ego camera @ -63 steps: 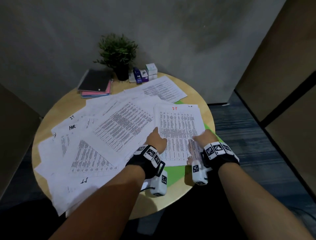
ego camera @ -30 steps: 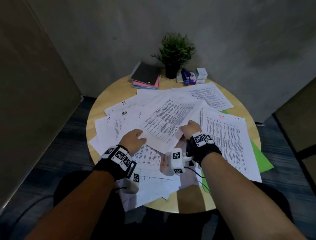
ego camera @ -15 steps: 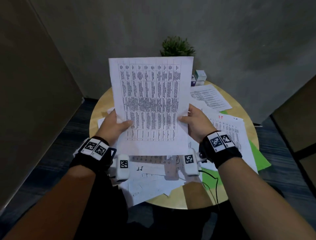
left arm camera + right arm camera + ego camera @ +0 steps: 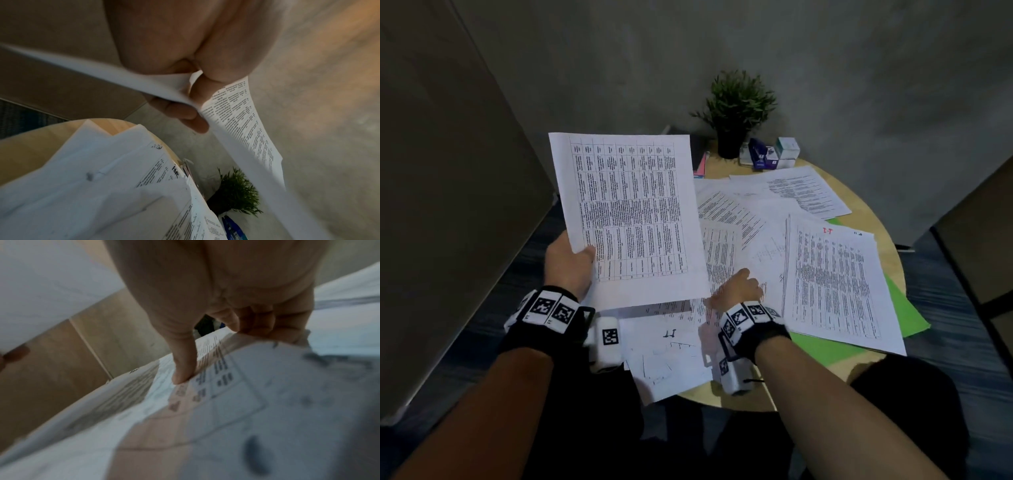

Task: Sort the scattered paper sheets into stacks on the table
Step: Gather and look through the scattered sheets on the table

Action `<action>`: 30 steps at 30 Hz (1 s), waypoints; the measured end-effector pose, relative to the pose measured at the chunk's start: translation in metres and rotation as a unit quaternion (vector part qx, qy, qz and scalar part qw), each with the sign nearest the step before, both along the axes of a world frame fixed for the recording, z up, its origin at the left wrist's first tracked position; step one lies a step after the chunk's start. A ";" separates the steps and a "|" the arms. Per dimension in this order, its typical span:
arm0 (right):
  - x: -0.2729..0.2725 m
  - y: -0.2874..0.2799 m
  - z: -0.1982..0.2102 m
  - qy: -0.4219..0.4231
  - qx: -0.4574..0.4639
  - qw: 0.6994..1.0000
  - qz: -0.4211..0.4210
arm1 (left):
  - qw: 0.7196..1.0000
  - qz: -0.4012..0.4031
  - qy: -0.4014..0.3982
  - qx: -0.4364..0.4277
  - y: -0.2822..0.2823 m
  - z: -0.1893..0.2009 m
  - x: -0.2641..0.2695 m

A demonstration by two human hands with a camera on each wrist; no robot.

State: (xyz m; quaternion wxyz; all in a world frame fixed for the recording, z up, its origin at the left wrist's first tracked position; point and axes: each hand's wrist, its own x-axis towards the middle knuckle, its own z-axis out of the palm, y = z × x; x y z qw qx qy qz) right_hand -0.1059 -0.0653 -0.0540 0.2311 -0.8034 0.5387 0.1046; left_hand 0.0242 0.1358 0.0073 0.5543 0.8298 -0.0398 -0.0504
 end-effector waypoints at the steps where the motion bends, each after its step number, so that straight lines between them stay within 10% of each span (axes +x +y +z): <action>1: 0.000 -0.002 0.000 -0.018 0.017 1.000 -0.001 | 1.000 -0.005 0.005 -0.003 0.000 -0.001 -0.001; 15: -0.058 -0.057 0.051 -0.271 0.045 0.960 -0.042 | 0.995 -0.076 0.055 -0.027 -0.013 -0.007 -0.013; 22: -0.063 -0.076 0.092 -0.465 0.195 0.864 0.014 | 0.986 -0.125 0.098 -0.050 -0.026 -0.011 -0.014; 30: -0.037 -0.055 0.109 -0.447 0.337 0.824 0.091 | 0.970 -0.223 0.083 -0.057 -0.029 0.001 -0.023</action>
